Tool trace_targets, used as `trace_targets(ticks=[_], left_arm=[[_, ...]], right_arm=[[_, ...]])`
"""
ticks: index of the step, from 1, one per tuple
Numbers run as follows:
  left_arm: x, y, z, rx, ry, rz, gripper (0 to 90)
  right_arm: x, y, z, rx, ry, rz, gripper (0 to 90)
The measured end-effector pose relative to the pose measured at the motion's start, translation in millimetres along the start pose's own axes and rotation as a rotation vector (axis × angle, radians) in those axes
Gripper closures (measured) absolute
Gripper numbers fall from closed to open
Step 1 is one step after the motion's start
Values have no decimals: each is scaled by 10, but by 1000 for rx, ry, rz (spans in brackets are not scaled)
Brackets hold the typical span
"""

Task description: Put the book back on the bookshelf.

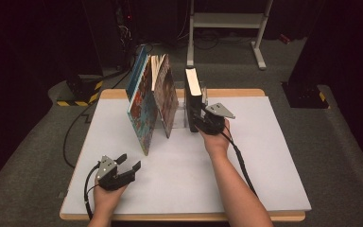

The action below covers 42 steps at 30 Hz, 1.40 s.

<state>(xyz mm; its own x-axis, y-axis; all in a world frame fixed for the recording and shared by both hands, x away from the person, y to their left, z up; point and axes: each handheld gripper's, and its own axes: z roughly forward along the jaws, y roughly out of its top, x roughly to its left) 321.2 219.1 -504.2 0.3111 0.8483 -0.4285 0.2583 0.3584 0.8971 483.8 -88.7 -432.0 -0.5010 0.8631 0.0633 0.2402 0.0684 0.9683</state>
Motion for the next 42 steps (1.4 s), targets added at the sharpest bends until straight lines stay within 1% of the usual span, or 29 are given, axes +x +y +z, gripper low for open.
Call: trace_targets(ticks=[1,5,10,16,19,23,34,35,42], left_arm=[[-7,-2,4,-4,-1,-10,313],[-4,-5,4,0,-1,0,313],[-2,-7,6,3,-1,6,314],[-1,-7,7,4,0,7,314],[-1,-7,6,4,-1,7,314],[-3,-4,4,1,-1,-1,314],[-4,-4,7,-1,-1,-3,314],[0,-4,6,2,-1,3,314],[-2,-5,5,3,-2,5,314]], right_arm=[[-2,-18,-1,7,1,-5,499],[-22,-101,10,33,6,-12,514],[-39,-179,19,46,17,-12,533],[-10,-174,36,40,25,0,552],[31,-164,51,34,26,1,575],[69,-149,78,26,26,8,590],[68,-142,116,22,16,18,590],[67,-142,120,22,16,20,590],[51,-142,150,16,13,21,590]])
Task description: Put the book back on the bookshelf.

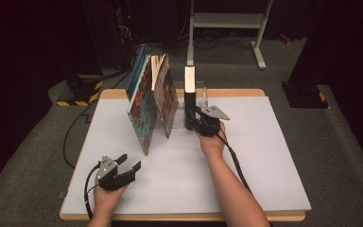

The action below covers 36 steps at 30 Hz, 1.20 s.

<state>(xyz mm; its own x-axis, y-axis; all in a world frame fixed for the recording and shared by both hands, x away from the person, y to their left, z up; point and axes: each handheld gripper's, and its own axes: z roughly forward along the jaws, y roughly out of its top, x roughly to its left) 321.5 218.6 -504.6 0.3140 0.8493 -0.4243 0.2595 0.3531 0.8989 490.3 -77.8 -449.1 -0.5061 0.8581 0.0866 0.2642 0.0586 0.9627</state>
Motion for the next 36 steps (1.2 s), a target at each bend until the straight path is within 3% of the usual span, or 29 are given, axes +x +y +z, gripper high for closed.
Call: trace_targets(ticks=[36], left_arm=[[0,-2,-3,5,-1,6,315]], right_arm=[[8,33,28,20,-19,-9,568]])
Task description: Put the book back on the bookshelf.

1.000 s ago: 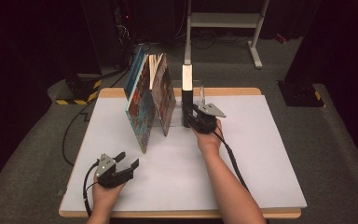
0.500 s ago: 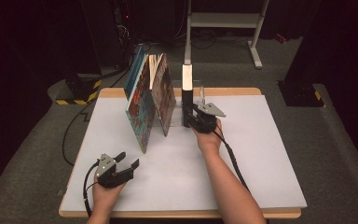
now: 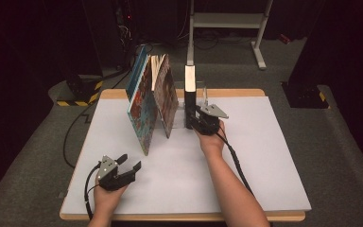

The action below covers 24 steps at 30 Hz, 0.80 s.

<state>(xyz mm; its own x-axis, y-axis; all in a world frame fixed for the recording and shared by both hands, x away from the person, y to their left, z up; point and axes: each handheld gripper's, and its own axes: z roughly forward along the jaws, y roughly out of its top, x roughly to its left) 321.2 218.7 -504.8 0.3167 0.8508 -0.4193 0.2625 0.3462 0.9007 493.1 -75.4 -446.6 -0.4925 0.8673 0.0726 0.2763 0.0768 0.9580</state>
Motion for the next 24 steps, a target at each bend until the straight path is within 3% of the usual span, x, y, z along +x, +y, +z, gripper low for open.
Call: trace_targets(ticks=[13,24], left_arm=[[-17,10,-6,4,-2,23,314],[-21,34,-16,-9,8,27,313]], right_arm=[[62,-30,-246,4,37,-51,349],[-74,-252,-808,29,31,-71,285]])
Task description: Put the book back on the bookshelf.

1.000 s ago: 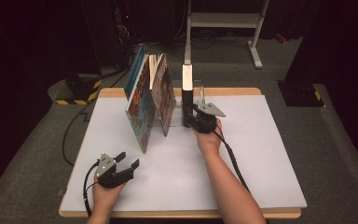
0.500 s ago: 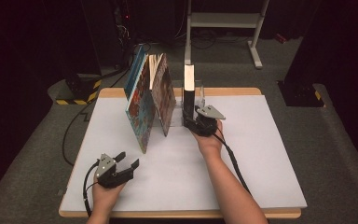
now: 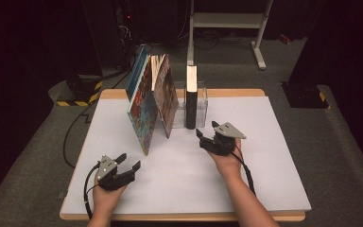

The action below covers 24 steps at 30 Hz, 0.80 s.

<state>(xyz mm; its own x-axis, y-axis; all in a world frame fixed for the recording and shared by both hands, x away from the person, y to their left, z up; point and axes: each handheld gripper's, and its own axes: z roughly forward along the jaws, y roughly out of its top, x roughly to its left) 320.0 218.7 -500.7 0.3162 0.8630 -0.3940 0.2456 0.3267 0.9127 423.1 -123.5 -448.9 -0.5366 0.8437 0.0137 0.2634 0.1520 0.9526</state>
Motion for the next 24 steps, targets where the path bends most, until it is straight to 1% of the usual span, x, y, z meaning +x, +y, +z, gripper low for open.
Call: trace_targets(ticks=[3,5,7,9,12,14,17,18,19,20,21,22,23,24], left_arm=[[-2,9,-4,-1,2,-5,312],[-5,17,-11,-2,6,18,310],[-12,24,-11,-10,10,16,309],[-9,33,-16,-12,13,20,309],[13,50,-23,-15,25,28,308],[35,69,-30,-20,37,30,307],[77,112,-48,-31,55,51,304],[115,138,-58,-32,70,65,303],[163,167,-75,-28,86,69,295],[213,196,-103,-37,106,63,292],[252,217,-130,-45,116,62,292],[312,243,-165,-58,138,53,291],[354,258,-189,-56,150,59,287],[397,274,-212,-66,162,45,287]], right_arm=[[-93,-109,-217,-1,-15,8,281],[-187,-221,-393,12,-33,10,271],[-249,-287,-501,20,-50,7,268],[-354,-385,-669,27,-80,5,269],[-497,-491,-867,36,-115,10,263],[-594,-564,-1007,41,-150,8,261],[-729,-660,-1208,41,-194,14,251],[-756,-672,-1250,43,-204,17,248],[-798,-688,-1311,44,-225,22,241],[-831,-699,-1351,49,-241,17,236],[-861,-708,-1377,64,-261,8,228],[-882,-718,-1393,71,-272,1,225],[-913,-738,-1415,76,-286,-3,226],[-933,-750,-1421,77,-293,-2,225]])
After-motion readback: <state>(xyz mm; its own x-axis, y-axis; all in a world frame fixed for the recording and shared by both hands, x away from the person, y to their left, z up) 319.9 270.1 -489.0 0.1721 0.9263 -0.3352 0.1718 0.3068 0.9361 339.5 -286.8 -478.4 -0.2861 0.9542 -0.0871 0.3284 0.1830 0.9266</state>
